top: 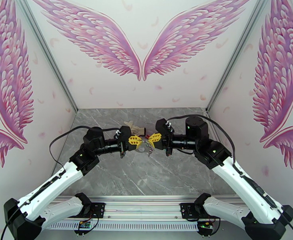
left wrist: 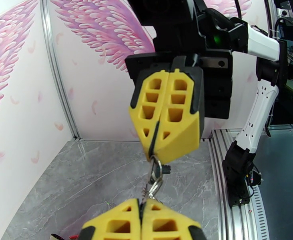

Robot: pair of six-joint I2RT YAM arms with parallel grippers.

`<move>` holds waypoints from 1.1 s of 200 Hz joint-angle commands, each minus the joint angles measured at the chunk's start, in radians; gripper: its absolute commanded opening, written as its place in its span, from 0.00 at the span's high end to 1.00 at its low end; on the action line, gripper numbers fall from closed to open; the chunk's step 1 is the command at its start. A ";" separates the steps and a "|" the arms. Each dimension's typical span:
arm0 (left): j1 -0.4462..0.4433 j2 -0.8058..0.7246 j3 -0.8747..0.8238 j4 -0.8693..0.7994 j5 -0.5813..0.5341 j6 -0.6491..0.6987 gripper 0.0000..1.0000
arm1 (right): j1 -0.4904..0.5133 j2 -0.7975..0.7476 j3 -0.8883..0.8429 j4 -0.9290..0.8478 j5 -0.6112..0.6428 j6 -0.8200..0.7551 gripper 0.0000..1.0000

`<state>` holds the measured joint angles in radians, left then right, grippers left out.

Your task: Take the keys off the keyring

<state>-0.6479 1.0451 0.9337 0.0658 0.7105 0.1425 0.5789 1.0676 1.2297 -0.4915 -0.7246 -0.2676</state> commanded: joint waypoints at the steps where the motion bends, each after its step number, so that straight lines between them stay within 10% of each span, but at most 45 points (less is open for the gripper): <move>1: 0.009 -0.029 0.023 0.075 0.006 -0.032 1.00 | 0.015 0.004 0.024 -0.063 0.003 -0.039 1.00; 220: 0.003 -0.016 0.157 -0.210 0.069 0.196 1.00 | 0.056 0.106 0.241 -0.309 0.067 -0.309 0.55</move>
<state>-0.6460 1.0405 1.0454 -0.1291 0.7666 0.3298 0.6205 1.1671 1.4265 -0.7628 -0.7116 -0.5270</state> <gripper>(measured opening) 0.064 0.444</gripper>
